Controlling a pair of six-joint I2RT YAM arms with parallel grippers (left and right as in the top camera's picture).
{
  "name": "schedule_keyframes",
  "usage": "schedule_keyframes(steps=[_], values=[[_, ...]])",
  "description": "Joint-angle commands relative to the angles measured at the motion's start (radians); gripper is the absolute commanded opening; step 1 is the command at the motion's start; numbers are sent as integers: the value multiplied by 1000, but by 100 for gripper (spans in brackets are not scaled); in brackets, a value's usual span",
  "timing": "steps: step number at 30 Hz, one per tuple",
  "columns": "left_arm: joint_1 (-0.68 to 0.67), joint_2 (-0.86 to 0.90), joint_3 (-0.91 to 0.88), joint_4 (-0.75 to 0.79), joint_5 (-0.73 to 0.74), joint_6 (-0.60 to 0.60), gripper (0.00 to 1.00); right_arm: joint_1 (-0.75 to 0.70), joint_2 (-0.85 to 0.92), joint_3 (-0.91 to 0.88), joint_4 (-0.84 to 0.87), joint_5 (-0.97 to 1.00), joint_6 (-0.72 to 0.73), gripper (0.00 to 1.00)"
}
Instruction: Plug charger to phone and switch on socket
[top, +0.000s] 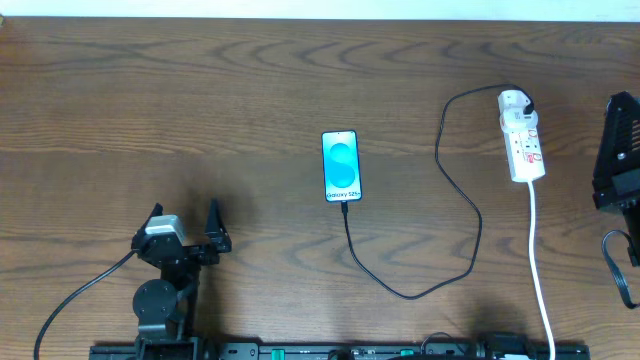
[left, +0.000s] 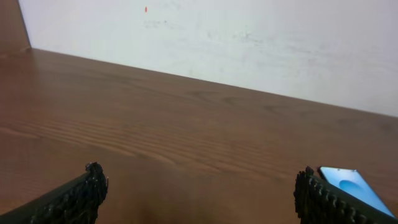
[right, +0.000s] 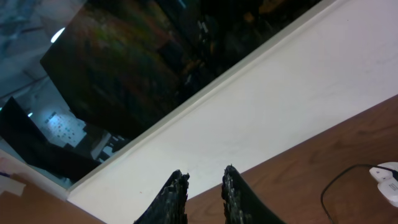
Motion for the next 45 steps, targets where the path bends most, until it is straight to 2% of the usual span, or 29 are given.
schedule_keyframes(steps=[1, 5, 11, 16, 45], values=[[2, -9, -8, -47, -23, 111, 98, 16, -3, 0, -1, 6, -12, 19], [2, -9, -8, -47, -23, 124, 98, 16, -3, 0, -1, 6, -12, 19], [2, -9, -8, -47, -23, 254, 98, 16, -3, 0, -1, 6, -12, 18], [2, -9, -8, -45, 18, 253, 98, 16, -3, 0, -1, 6, -12, 18], [-11, -10, -8, -45, 18, 253, 98, 16, -3, 0, -6, 8, -12, 18]])
